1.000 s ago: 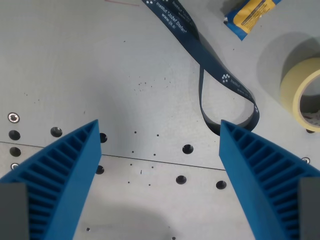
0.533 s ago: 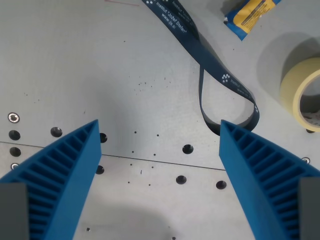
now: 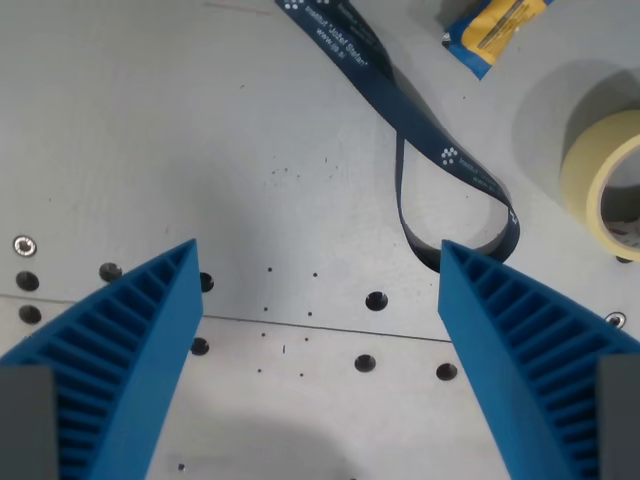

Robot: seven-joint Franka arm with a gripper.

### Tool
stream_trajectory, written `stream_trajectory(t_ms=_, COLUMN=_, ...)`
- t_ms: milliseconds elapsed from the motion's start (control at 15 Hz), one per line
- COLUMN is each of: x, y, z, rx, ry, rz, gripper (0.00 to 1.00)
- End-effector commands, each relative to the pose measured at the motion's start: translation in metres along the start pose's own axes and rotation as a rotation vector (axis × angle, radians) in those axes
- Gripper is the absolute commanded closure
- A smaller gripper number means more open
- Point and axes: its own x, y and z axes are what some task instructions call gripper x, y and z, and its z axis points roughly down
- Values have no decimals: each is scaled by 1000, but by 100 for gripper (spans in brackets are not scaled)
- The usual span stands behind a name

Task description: Move above the blue bag

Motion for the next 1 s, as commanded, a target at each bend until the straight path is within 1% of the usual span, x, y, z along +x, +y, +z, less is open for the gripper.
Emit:
stream_trajectory(t_ms=67, x=5, y=7, z=8, rx=-13, ry=32, rz=133, gripper=0)
stream_trajectory(t_ms=467, x=13, y=25, z=32, rx=-21, ry=47, rz=279, gripper=0)
stream_trajectory(t_ms=1000, x=29, y=58, z=71, rx=-14, ry=55, rz=498, gripper=0)
